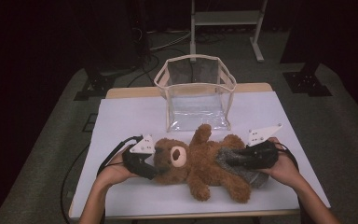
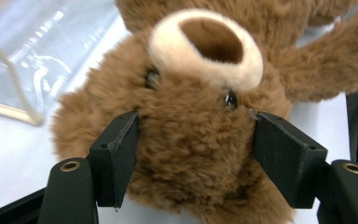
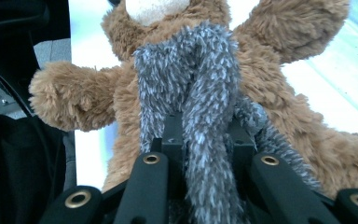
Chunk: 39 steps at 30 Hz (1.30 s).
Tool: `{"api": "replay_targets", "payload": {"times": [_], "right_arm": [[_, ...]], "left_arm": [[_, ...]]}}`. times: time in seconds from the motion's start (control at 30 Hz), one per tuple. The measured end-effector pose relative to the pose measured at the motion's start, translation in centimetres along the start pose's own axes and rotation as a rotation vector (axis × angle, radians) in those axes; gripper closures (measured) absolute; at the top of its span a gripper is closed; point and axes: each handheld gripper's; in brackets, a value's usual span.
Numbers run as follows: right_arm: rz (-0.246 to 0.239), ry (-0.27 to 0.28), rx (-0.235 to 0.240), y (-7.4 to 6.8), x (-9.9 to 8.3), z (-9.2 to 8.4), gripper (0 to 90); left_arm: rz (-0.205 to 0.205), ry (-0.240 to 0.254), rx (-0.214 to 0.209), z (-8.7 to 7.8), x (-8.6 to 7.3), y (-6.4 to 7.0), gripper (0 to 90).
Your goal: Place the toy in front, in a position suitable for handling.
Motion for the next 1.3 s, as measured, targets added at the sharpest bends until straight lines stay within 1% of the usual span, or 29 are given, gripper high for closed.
{"api": "replay_targets", "payload": {"times": [0.03,0.07,0.1,0.17,0.23,0.3,0.33,0.4,0.43,0.5,0.53,0.6,0.63,0.67,0.7,0.77,0.83,0.87,0.9,0.97,1.0,1.07,1.13,1.2,1.23,1.3], "right_arm": [[0.002,0.001,0.000,0.0,0.1,-0.1,74.1],[0.001,0.002,0.001,-0.1,0.3,-0.2,74.2],[-0.006,-0.002,-0.002,-0.1,0.5,-0.2,74.2],[-0.024,-0.006,-0.013,-0.5,1.3,-0.4,74.3],[-0.035,0.013,-0.008,-0.6,2.0,-0.6,74.3],[-0.054,0.026,0.001,-0.8,3.0,-0.4,74.3],[-0.060,0.025,0.010,-1.0,3.6,-0.1,74.4],[-0.099,0.014,0.023,-1.3,4.6,0.8,74.3],[-0.119,0.005,0.035,-1.5,5.2,1.5,74.3],[-0.139,-0.014,0.051,-1.9,5.7,2.4,74.3],[-0.147,-0.032,0.062,-2.1,5.9,3.0,74.3],[-0.163,-0.061,0.067,-2.2,5.8,3.6,74.3],[-0.158,-0.074,0.069,-2.2,5.7,3.8,74.4],[-0.156,-0.081,0.069,-2.1,5.4,3.6,74.5],[-0.161,-0.090,0.064,-1.9,5.1,3.3,74.7],[-0.154,-0.097,0.050,-1.5,4.5,2.7,75.0],[-0.124,-0.095,0.034,-0.8,3.7,1.8,75.1],[-0.106,-0.091,0.030,-0.7,3.5,1.6,75.1],[-0.095,-0.087,0.024,-0.4,3.2,1.3,75.1],[-0.082,-0.076,0.015,-0.2,3.0,1.0,75.1],[-0.087,-0.073,0.011,-0.4,3.2,1.2,75.0],[-0.110,-0.071,0.012,-0.9,3.7,1.4,75.0],[-0.140,-0.072,0.016,-1.5,4.7,2.0,75.0],[-0.170,-0.078,0.045,-2.1,5.8,3.2,75.0],[-0.192,-0.099,0.052,-2.4,6.2,3.9,75.0],[-0.218,-0.138,0.054,-2.7,6.4,5.1,74.9]], "left_arm": [[-0.008,0.005,-0.014,0.4,-0.2,0.0,31.3],[-0.007,0.006,-0.021,0.6,-0.3,0.0,31.6],[-0.014,0.002,-0.030,0.9,-0.3,-0.1,32.0],[-0.011,-0.002,-0.039,0.9,-0.3,-0.1,32.2],[-0.012,0.002,-0.048,1.0,-0.2,0.0,32.9],[-0.001,0.000,-0.060,1.3,0.0,0.2,33.2],[-0.003,-0.001,-0.063,1.5,0.1,0.3,33.2],[0.002,-0.009,-0.065,1.8,0.5,0.5,33.2],[-0.004,-0.010,-0.063,1.8,0.6,0.6,33.2],[-0.001,-0.013,-0.068,2.0,0.8,0.8,33.2],[-0.003,-0.012,-0.069,2.1,0.9,0.9,33.2],[0.000,-0.015,-0.076,2.0,0.9,0.9,33.2],[-0.008,-0.007,-0.089,1.9,0.8,1.0,33.4],[-0.006,-0.003,-0.101,1.8,0.7,1.0,34.2],[-0.007,0.001,-0.114,1.8,0.7,1.1,35.2],[-0.005,0.006,-0.142,2.0,0.8,1.4,35.8],[0.012,-0.001,-0.153,2.3,1.1,1.8,35.8],[0.018,-0.004,-0.152,2.5,1.3,1.9,35.8],[0.022,-0.007,-0.142,2.6,1.5,2.0,35.7],[0.038,-0.024,-0.102,2.8,1.9,1.9,34.3],[0.041,-0.025,-0.090,2.8,2.0,1.8,34.1],[0.030,-0.027,-0.077,2.7,2.2,1.5,34.0],[0.027,-0.035,-0.079,2.8,2.3,1.4,34.1],[0.033,-0.042,-0.073,2.8,2.3,1.4,34.0],[0.034,-0.041,-0.070,2.7,2.2,1.4,34.0],[0.041,-0.041,-0.056,2.6,2.1,1.4,34.0]]}}
Point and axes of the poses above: each handheld gripper's, and its own axes: z roughly forward along the jaws, x roughly out of its top, y roughly to its right, and after that the axes turned 11 degrees about -z, right-handed
